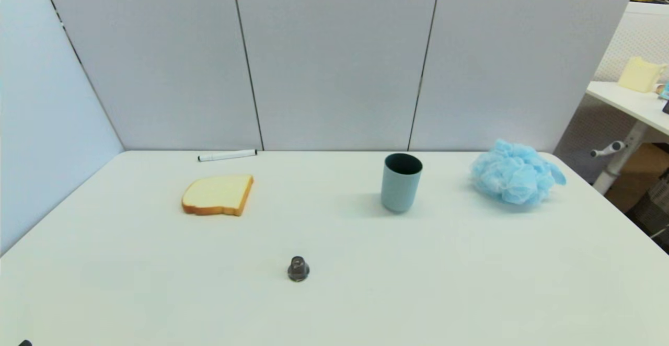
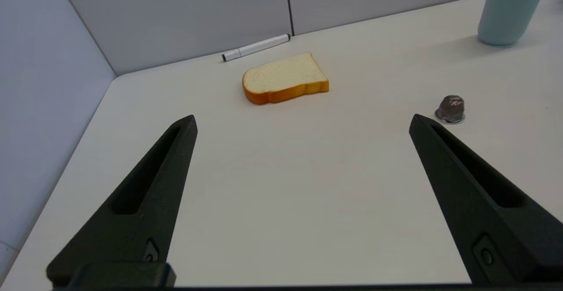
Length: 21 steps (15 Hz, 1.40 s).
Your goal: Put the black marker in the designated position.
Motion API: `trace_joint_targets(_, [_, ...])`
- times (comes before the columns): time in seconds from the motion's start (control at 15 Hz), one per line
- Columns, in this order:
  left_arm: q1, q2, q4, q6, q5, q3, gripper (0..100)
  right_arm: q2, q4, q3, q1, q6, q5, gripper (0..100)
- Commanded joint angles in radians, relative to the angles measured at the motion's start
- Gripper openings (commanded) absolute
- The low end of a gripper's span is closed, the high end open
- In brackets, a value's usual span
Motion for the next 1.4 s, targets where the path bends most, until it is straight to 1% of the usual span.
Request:
trace_joint_targets(0.07, [0.033,-0.223,0.004,-0.032,0.002,0.174,100,0.000,-0.001,-0.001,0.000,0.000,0.000,100])
trace_joint_targets(0.2, [0.033,-0.243,-0.016,-0.034,0.028,0.254,100,0.000,-0.001,0.000,0.000,0.000,0.000,100])
trace_joint_targets(0.27, [0.034,-0.243,-0.051,-0.031,0.049,0.271,100,0.000,-0.001,0.000,0.000,0.000,0.000,100])
trace_joint_targets(0.33, [0.034,-0.243,-0.039,-0.046,0.103,0.300,100,0.000,-0.001,0.000,0.000,0.000,0.000,100])
trace_joint_targets(0.4, [0.034,-0.243,-0.015,-0.066,0.132,0.295,100,0.000,-0.001,0.000,0.000,0.000,0.000,100])
trace_joint_targets(0.67, [0.034,-0.243,-0.025,-0.143,0.138,0.297,100,0.000,-0.001,0.000,0.000,0.000,0.000,100])
trace_joint_targets(0.73, [0.034,-0.243,-0.028,-0.166,0.153,0.298,100,0.000,-0.001,0.000,0.000,0.000,0.000,100])
trace_joint_targets(1.4, [0.034,-0.243,-0.031,-0.172,0.158,0.298,100,0.000,-0.001,0.000,0.000,0.000,0.000,100])
